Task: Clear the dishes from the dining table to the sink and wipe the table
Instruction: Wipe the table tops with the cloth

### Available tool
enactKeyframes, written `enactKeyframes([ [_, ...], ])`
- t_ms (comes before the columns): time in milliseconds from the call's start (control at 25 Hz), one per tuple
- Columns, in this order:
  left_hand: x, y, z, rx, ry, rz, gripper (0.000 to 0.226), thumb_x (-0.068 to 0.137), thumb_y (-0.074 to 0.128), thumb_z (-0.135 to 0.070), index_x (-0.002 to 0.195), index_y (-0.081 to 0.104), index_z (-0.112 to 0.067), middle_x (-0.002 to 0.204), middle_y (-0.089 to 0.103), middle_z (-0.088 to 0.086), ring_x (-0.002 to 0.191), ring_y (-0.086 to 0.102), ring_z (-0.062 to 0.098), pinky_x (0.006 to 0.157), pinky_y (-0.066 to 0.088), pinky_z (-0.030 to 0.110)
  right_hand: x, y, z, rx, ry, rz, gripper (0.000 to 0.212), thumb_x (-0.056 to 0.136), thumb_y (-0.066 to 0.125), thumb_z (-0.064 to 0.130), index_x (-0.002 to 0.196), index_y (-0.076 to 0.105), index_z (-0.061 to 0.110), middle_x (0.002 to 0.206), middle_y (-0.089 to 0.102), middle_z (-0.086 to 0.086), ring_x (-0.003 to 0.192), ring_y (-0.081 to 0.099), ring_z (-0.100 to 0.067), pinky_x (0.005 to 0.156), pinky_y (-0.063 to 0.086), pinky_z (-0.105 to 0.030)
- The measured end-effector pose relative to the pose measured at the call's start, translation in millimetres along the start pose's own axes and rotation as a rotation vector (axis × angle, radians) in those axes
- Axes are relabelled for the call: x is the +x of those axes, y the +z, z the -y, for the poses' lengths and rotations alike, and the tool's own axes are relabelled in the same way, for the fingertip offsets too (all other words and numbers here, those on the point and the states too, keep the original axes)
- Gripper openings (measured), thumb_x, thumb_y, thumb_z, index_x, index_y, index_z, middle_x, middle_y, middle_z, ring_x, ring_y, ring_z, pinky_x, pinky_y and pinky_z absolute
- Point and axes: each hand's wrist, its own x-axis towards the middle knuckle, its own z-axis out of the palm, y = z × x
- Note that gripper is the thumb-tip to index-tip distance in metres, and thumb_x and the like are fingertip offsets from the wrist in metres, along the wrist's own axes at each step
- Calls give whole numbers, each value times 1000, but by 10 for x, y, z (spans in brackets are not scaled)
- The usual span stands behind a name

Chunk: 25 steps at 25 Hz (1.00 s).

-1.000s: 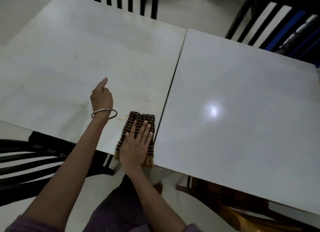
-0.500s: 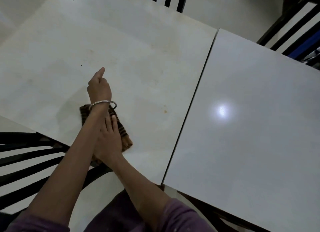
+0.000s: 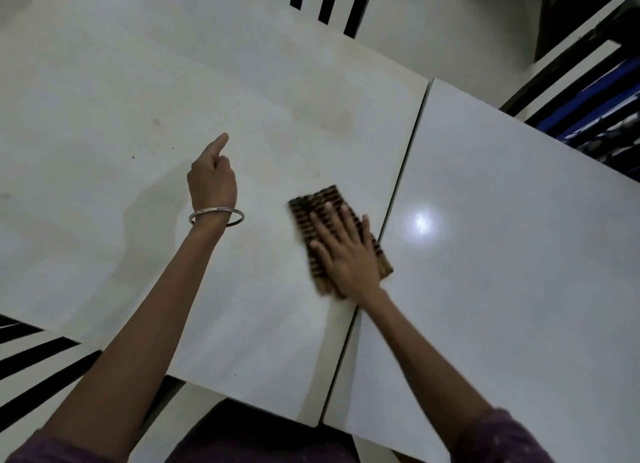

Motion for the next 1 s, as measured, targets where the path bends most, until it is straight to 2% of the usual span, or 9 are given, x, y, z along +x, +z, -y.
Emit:
enactKeyframes([
  [160,224,18,-44,68,6,-29,47,91,37,0,130,60,-13,85,57,-23,60,47,-27,63,32,-8,970,-125,-653,53,209,14,54,105,29,47,156,19,34,166,12,2,154,6,-21,124,5,-45],
  [240,373,26,-64,141,50,-50,45,92,39,-1,129,61,-13,110,70,-6,89,60,-12,78,35,-2,1433,-201,-879,108,330,14,55,105,25,48,157,12,35,167,5,2,154,0,-20,124,0,-44],
  [320,541,38,-9,329,133,34,41,92,43,-1,127,62,-9,134,60,9,121,58,18,101,33,14,1801,-237,-1071,156,458,-14,56,105,22,49,158,10,34,167,2,-2,154,-2,-23,124,-3,-45],
  [440,720,109,200,855,155,351,46,91,46,-4,135,55,-13,150,43,6,131,48,30,109,35,34,2233,-272,-1306,164,586,-55,59,105,22,51,158,10,29,166,-1,-16,154,-4,-31,124,-3,-45],
  [560,782,169,305,1104,160,427,51,89,44,-9,138,50,-22,156,33,-2,127,51,31,102,41,36,2604,-362,-1473,180,583,-55,59,104,23,51,158,11,31,166,0,-17,153,-2,-31,124,-2,-45],
  [680,780,192,313,1148,172,413,49,87,43,-8,133,53,-22,154,37,-1,117,57,33,93,46,35,2806,-427,-1368,180,427,-13,54,105,23,47,157,14,34,167,5,-7,154,1,-25,124,2,-43],
  [760,786,185,275,1185,199,420,47,87,43,-8,131,55,-22,152,41,0,115,57,35,92,45,35,2722,-396,-979,141,161,11,52,106,27,45,156,21,34,166,14,-4,154,7,-24,124,6,-40],
  [880,795,74,216,1108,174,423,47,90,42,-7,130,59,-24,144,51,5,120,54,37,100,41,37,2137,-221,-136,111,-239,9,49,103,35,43,151,38,32,162,29,-2,152,19,-26,122,16,-39],
  [1000,809,-33,112,917,103,361,39,93,46,-10,125,65,-19,135,59,12,125,53,34,104,38,34,1236,4,424,146,-459,1,47,102,36,43,147,45,32,161,30,-2,152,18,-27,122,15,-44],
])
